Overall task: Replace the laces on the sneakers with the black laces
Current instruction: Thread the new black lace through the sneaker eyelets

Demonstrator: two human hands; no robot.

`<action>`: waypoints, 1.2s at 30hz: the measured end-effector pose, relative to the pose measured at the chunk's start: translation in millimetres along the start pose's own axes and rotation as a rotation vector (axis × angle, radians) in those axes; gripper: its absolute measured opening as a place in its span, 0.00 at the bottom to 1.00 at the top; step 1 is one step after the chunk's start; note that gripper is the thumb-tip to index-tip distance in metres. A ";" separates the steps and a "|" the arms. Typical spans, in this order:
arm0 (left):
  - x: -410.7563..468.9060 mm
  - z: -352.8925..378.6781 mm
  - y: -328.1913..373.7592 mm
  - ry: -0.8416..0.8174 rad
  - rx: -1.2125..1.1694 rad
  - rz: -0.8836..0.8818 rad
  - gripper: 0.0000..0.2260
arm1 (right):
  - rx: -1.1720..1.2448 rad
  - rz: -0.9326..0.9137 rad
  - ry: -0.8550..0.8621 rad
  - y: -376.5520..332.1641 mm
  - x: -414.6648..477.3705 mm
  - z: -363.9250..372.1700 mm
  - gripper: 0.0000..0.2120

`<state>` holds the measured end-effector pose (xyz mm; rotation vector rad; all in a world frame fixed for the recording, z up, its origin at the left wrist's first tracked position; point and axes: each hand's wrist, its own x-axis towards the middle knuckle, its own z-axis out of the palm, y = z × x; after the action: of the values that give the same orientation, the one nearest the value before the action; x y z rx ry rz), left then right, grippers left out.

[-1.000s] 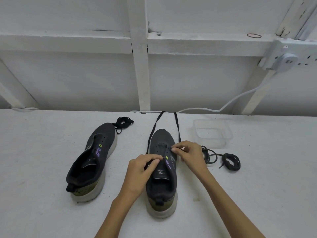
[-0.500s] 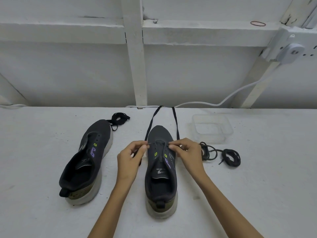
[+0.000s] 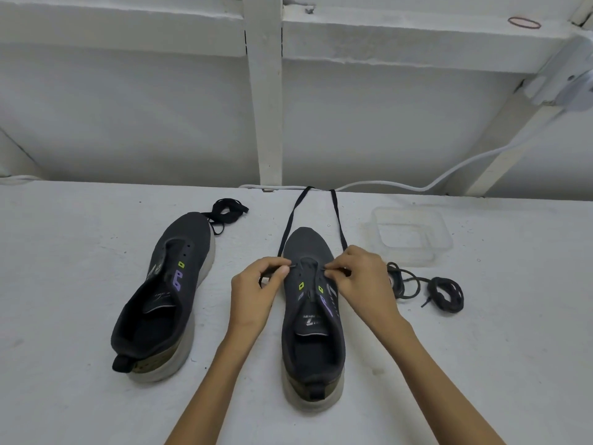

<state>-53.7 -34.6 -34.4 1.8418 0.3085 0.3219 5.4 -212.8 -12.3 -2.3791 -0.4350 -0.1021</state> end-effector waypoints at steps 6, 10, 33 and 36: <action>-1.8 2.1 -0.7 0.003 0.029 0.008 0.05 | 0.075 0.146 -0.146 -10.9 9.0 -7.1 0.05; -1.4 1.7 -2.0 0.020 -0.010 -0.021 0.05 | 0.128 0.234 -0.120 -7.6 8.4 -2.3 0.02; 21.8 -8.1 27.8 -0.204 0.518 0.204 0.05 | 0.444 0.208 -0.018 -19.4 2.3 24.8 0.11; 32.4 -12.1 28.0 -0.245 0.418 0.071 0.04 | 0.382 0.210 0.007 -20.4 0.5 27.5 0.10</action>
<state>-26.8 -19.9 -2.1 2.2812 0.1464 0.0792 -2.3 -180.3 -19.9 -2.0310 -0.1792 0.0641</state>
